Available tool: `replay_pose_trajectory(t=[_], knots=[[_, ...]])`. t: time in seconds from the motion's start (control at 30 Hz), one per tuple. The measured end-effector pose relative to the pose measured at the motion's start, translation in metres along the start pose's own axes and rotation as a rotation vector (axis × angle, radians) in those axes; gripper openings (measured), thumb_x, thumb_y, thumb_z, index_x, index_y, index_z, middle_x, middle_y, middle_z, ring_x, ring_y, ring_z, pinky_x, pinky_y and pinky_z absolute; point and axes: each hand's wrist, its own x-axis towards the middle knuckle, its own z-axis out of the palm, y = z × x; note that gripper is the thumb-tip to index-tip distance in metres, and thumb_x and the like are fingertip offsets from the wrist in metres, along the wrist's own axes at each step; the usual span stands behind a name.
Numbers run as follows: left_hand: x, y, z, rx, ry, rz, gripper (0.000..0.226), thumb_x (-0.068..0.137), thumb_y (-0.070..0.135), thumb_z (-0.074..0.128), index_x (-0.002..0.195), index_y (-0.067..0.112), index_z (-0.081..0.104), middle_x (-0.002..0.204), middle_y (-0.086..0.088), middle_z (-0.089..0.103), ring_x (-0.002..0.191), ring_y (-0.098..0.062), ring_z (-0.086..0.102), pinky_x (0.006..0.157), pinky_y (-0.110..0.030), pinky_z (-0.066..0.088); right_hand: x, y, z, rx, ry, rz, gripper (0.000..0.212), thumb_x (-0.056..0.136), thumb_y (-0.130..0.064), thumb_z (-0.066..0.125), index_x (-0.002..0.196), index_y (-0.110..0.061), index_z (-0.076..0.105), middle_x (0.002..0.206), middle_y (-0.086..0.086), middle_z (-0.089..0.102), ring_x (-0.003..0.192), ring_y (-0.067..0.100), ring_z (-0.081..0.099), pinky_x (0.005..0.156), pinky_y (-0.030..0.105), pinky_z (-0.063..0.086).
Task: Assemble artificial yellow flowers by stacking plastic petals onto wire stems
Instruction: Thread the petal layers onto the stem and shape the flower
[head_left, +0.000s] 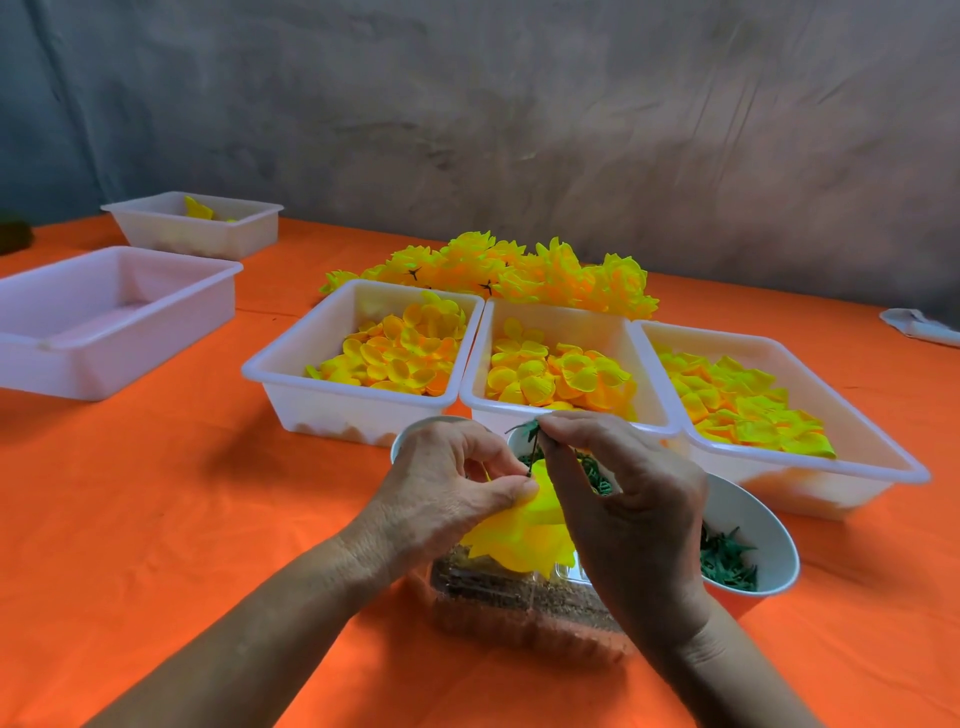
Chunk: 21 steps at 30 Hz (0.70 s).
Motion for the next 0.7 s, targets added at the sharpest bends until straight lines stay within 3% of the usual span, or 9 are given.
replay_pose_trajectory(t=[0.23,0.43,0.6,0.7], knots=[[0.001,-0.004,0.002,-0.016,0.013,-0.008,0.008,0.07,0.016,0.082,0.072,0.017,0.074,0.077,-0.001,0.067,0.074,-0.025,0.064,0.07,-0.042,0.053,-0.003,0.007,-0.004,-0.208,-0.085,-0.265,0.023,0.09,-0.013,0.056,0.079,-0.001,0.073,0.082,0.01,0.072,0.073,0.026,0.07,0.062,0.037,0.053],[0.0,-0.005,0.002,-0.017,0.006,-0.027,0.014,0.07,0.015,0.082,0.065,0.018,0.069,0.065,0.011,0.059,0.064,-0.008,0.054,0.061,-0.022,0.044,-0.008,0.012,-0.01,-0.185,-0.147,-0.26,0.019,0.088,-0.01,0.058,0.079,-0.001,0.073,0.085,0.008,0.073,0.076,0.024,0.07,0.068,0.036,0.052],[-0.001,-0.006,-0.002,-0.239,-0.048,-0.125,0.008,0.073,-0.002,0.075,0.077,-0.007,0.07,0.075,-0.007,0.064,0.07,-0.009,0.058,0.065,-0.02,0.048,-0.01,0.017,-0.011,-0.167,-0.222,-0.254,0.023,0.091,-0.014,0.056,0.079,-0.005,0.073,0.086,0.004,0.073,0.077,0.021,0.069,0.069,0.035,0.05],[-0.002,-0.002,-0.004,-0.28,-0.074,-0.164,0.003,0.078,-0.003,0.07,0.078,-0.002,0.072,0.079,-0.013,0.067,0.073,-0.011,0.059,0.069,-0.022,0.047,-0.011,0.018,-0.012,-0.17,-0.255,-0.265,0.027,0.093,-0.016,0.053,0.076,-0.005,0.073,0.086,0.004,0.073,0.077,0.022,0.069,0.069,0.034,0.049]])
